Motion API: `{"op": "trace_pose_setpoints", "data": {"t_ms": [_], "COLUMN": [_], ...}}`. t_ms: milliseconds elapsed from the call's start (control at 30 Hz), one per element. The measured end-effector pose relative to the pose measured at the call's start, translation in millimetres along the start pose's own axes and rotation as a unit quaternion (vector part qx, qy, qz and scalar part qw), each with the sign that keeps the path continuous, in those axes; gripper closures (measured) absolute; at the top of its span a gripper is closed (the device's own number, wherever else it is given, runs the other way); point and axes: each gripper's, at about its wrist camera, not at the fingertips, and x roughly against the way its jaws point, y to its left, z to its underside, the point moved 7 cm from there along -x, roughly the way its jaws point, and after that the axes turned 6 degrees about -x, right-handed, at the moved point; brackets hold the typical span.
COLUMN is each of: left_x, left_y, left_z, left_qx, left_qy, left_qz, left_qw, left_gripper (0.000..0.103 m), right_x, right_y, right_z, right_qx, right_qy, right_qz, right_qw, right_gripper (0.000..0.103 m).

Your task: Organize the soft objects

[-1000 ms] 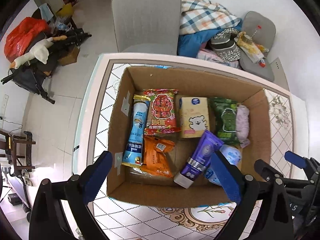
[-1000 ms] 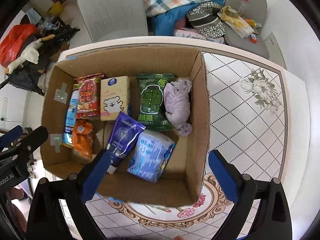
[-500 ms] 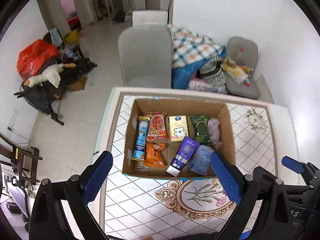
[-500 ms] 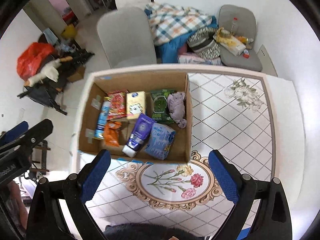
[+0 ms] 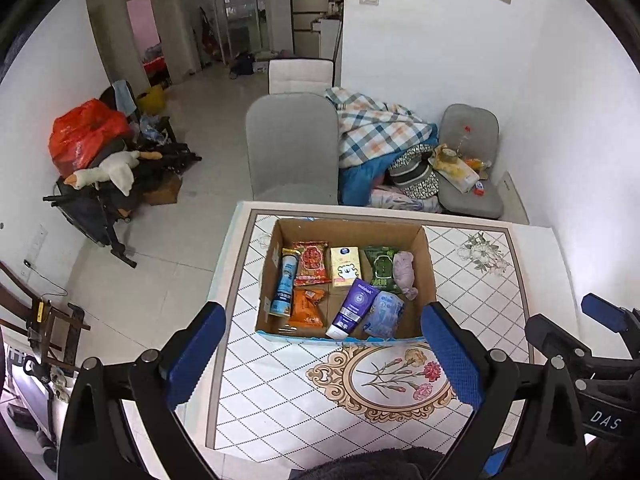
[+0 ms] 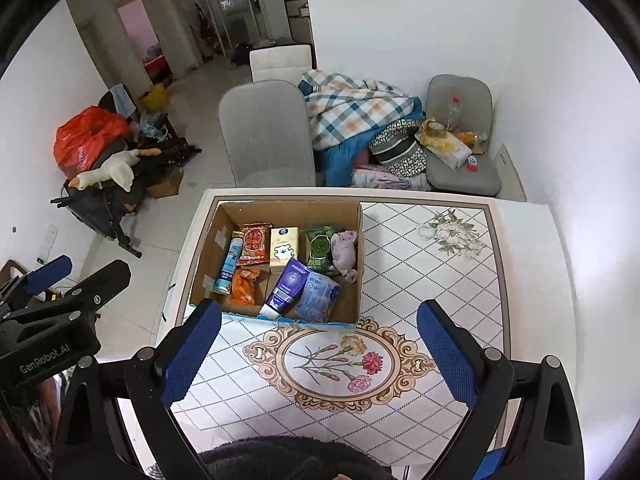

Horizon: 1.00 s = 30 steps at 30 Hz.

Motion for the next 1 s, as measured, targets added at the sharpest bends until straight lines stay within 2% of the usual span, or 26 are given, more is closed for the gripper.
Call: {"op": "trace_pose_setpoints", "data": {"t_ms": [267, 867, 1000], "left_x": [3, 1, 0], "left_y": [-3, -2, -2], "left_z": [7, 14, 15], "left_qx": [0.002, -0.005, -0.004], "left_qy": [0.005, 0.015, 0.020], "left_qz": [0.000, 0.000, 0.010], "left_qw": [1.0000, 0.9999, 0.9997], "left_gripper": [0.003, 0.003, 0.003], "right_x": [14, 11, 11], "right_y": [-9, -12, -12], "right_z": [3, 6, 6], "right_qx": [-0.008, -0.011, -0.010], "right_qy": [-0.010, -0.010, -0.010], "right_qz": [0.008, 0.025, 0.027], "right_qw": [1.000, 1.000, 1.000], "right_gripper": [0.003, 0.003, 0.003]}}
